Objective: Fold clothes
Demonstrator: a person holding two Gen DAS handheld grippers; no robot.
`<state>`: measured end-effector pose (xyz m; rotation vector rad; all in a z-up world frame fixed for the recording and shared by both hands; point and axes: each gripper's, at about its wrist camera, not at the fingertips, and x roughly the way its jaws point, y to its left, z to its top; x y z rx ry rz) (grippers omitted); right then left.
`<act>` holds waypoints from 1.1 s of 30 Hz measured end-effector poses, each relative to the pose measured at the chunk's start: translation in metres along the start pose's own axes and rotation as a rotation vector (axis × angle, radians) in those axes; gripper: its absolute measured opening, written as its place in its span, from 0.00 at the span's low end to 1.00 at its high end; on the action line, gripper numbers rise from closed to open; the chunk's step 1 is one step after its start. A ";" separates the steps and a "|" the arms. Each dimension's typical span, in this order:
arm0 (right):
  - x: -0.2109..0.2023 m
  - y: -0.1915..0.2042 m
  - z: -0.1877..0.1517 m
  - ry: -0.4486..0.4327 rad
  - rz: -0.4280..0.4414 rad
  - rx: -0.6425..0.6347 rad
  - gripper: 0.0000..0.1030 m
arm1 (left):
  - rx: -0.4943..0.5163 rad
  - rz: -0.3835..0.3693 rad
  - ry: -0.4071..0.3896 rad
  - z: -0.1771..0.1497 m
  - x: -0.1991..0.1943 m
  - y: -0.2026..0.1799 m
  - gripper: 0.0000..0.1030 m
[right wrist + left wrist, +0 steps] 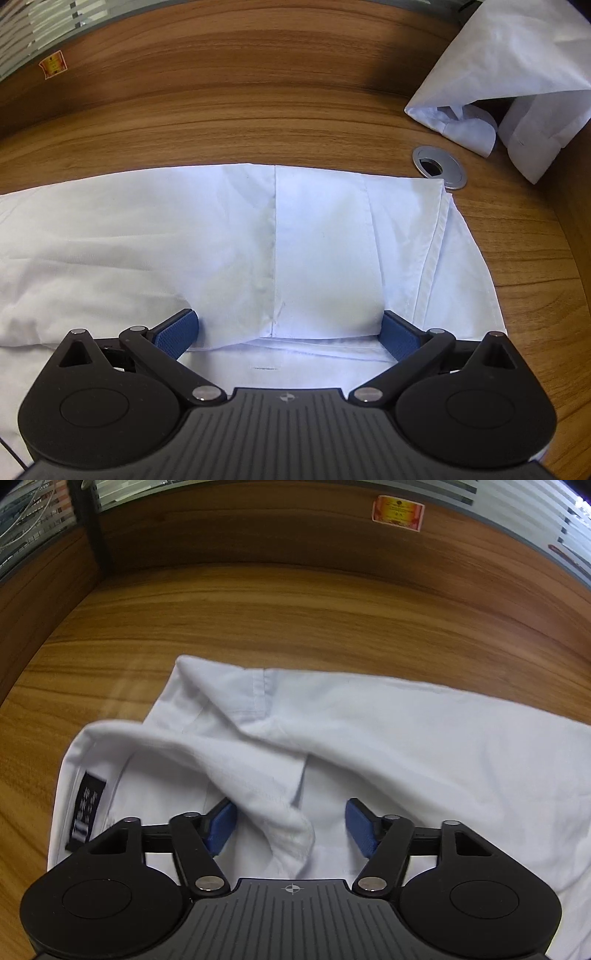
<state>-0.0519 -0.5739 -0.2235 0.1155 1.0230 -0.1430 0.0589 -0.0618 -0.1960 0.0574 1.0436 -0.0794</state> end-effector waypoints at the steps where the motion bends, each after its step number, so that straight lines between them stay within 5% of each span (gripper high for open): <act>1: 0.001 0.000 0.002 0.000 0.000 0.001 1.00 | -0.003 0.002 -0.003 0.003 0.002 0.000 0.60; 33: 0.031 0.026 0.050 -0.036 -0.052 0.063 1.00 | 0.066 -0.048 -0.082 0.076 0.058 0.003 0.54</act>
